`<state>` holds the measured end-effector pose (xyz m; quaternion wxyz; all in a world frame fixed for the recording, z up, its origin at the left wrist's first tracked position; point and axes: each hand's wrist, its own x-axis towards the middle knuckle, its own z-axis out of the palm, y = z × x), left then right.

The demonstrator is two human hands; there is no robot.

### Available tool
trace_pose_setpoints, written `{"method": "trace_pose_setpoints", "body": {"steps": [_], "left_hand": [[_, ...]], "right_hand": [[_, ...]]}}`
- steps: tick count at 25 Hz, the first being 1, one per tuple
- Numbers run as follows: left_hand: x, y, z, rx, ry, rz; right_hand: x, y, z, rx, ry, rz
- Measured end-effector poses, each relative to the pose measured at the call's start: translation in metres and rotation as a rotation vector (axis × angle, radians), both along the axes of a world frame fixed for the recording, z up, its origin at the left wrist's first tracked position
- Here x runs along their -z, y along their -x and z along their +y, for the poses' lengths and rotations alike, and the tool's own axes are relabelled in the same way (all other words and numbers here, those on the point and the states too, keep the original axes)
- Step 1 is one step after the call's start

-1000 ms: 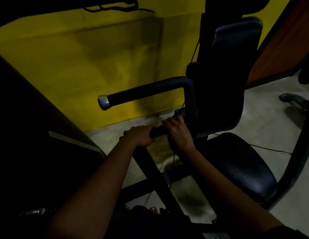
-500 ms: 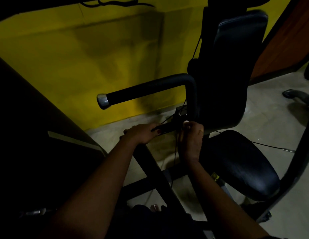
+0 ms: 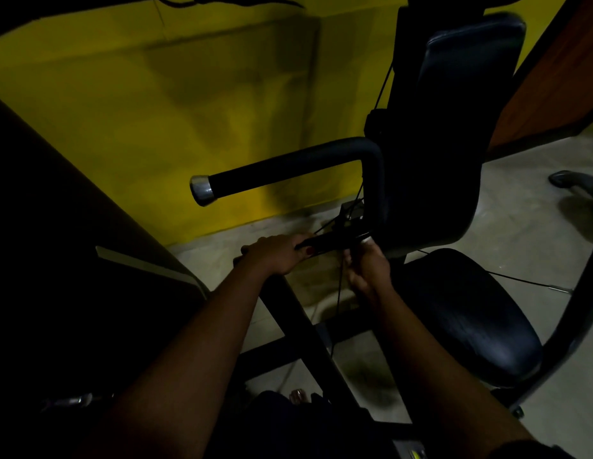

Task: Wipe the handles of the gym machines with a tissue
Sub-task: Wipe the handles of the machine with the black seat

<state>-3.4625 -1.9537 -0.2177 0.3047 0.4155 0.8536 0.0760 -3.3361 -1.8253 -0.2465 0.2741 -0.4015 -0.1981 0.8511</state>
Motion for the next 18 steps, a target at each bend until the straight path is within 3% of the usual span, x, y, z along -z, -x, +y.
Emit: {"method": "trace_pose_setpoints", "body": {"steps": [2, 5, 7, 10, 11, 14, 18], "left_hand": [[0.000, 0.001, 0.001, -0.008, -0.001, -0.010], [0.001, 0.001, 0.001, -0.010, 0.006, -0.032], [-0.001, 0.001, 0.001, -0.036, 0.025, -0.020], [-0.005, -0.003, 0.001, -0.063, 0.027, -0.004], [-0.005, -0.003, 0.001, -0.068, 0.021, -0.009], [-0.005, -0.001, 0.000, -0.097, 0.009, -0.039], [-0.009, -0.002, 0.000, -0.095, 0.003, -0.076]], "right_hand": [[0.002, 0.003, 0.008, 0.012, 0.008, 0.039], [0.015, 0.010, -0.016, -0.235, -0.061, -0.012], [0.018, 0.016, -0.019, -0.339, -0.001, 0.159], [0.020, 0.022, -0.002, -0.263, 0.139, 0.396], [0.019, 0.020, -0.001, -0.253, 0.159, 0.392], [0.018, 0.020, -0.007, -0.436, 0.071, 0.125], [0.020, 0.015, 0.012, -0.433, 0.064, 0.190]]}}
